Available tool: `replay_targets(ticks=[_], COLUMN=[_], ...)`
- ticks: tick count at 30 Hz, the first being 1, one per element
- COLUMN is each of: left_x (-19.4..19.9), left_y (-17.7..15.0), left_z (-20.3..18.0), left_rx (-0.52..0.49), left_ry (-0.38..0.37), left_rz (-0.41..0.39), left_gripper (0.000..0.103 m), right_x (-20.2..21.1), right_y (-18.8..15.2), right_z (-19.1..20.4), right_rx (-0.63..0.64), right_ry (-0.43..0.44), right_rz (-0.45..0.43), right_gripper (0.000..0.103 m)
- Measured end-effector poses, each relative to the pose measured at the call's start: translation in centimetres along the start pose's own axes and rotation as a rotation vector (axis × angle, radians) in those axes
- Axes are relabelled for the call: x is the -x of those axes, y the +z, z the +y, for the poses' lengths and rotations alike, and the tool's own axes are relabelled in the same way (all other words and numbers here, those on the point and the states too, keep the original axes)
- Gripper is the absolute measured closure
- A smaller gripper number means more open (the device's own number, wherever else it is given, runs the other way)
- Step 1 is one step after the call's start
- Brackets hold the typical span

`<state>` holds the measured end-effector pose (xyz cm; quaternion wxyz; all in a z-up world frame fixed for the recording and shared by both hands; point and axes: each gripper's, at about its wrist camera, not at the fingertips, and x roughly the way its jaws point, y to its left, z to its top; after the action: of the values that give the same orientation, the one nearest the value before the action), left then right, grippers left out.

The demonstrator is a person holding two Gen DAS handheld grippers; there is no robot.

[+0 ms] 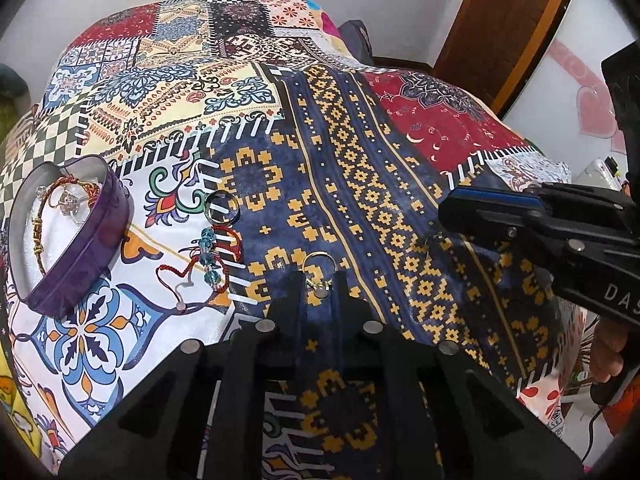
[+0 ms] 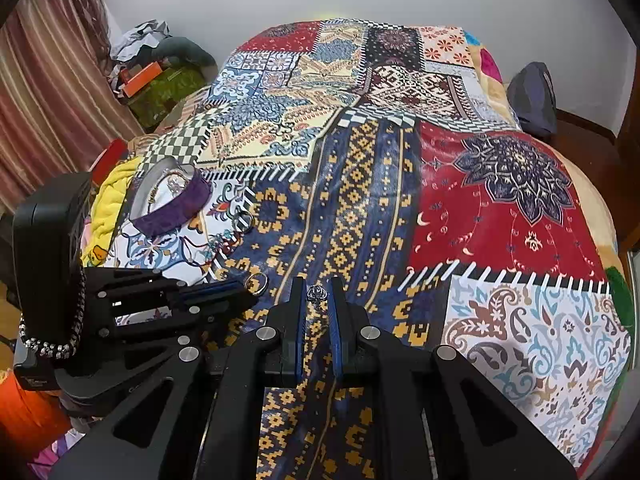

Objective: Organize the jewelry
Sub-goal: 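Grasp the small silver ring pendant on the quilt with the right gripper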

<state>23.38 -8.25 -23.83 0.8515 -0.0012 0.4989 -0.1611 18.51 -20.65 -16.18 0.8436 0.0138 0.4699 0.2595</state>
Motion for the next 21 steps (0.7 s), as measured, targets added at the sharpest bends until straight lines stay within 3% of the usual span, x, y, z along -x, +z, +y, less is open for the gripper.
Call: replay_targets(ticks=[1,8,21], left_x=[0.2,2.0,9.6], left_y=[0.0,-0.2,0.0], left_z=[0.0,0.7,3.4], left_rx=[0.001,0.034,0.078], left_ry=[0.0,-0.005,0.047], left_rz=[0.0,-0.033,-0.199], left_gripper=[0.098,0.098,0.098], right_x=[0.1,0.7,1.2], right_y=[0.1,1.1,4.4], right_z=[0.1,1.2,5.2], right_rx=[0.001,0.012,0.071], right_ry=[0.001,0.012,0.054], right_rz=[-0.003,-0.026,-0.087], right_gripper=[0.094,0.094,0.094])
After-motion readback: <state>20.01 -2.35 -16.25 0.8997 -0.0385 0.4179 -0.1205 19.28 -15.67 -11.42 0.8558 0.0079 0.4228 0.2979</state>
